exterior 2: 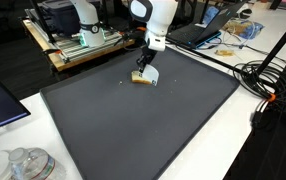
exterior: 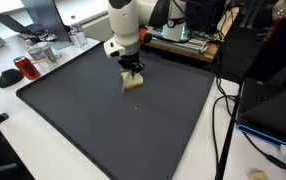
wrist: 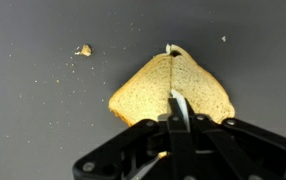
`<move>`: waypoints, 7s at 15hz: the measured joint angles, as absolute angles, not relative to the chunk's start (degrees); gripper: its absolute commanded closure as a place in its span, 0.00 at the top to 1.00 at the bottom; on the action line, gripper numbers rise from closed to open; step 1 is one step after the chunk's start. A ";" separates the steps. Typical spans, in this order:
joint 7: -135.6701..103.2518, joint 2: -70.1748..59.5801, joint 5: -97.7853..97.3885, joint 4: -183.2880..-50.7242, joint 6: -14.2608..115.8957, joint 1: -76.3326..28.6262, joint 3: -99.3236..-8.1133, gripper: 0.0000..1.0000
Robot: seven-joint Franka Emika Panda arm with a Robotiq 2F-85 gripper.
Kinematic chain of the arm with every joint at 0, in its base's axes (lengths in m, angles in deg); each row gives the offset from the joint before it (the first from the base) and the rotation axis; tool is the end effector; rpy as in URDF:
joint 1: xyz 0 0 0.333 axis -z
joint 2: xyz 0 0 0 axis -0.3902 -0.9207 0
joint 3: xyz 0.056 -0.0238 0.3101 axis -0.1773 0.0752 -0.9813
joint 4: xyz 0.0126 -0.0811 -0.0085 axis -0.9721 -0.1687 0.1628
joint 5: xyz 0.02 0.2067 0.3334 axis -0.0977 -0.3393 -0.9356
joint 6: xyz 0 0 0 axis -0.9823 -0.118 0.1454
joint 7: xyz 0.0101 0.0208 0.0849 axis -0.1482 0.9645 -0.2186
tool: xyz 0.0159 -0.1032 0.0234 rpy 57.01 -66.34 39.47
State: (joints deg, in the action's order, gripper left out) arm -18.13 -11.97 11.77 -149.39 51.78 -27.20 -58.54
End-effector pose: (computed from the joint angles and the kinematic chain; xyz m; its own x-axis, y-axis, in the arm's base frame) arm 0.5350 0.0448 0.1865 0.9647 0.1589 -0.2099 0.1934 -0.9687 0.1557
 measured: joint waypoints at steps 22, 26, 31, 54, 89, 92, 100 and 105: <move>-16.35 -14.78 11.60 -144.91 52.10 -27.19 -58.52 0.01; -15.43 -14.72 11.57 -144.97 51.54 -27.15 -58.51 0.01; -15.24 -13.36 10.99 -147.22 51.51 -26.60 -58.50 0.01; -13.15 -5.71 9.54 -160.33 53.71 -23.76 -58.00 0.01; -27.53 6.74 17.18 -154.02 37.55 -28.42 -58.85 0.01; -32.70 10.01 19.06 -154.73 33.78 -30.00 -61.42 0.01; -47.47 11.52 21.96 -154.05 25.87 -34.42 -69.12 0.01; -55.38 8.72 23.72 -152.40 22.84 -36.74 -71.61 0.01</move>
State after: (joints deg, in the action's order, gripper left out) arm -55.38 8.72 23.72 -152.40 22.84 -36.74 -71.61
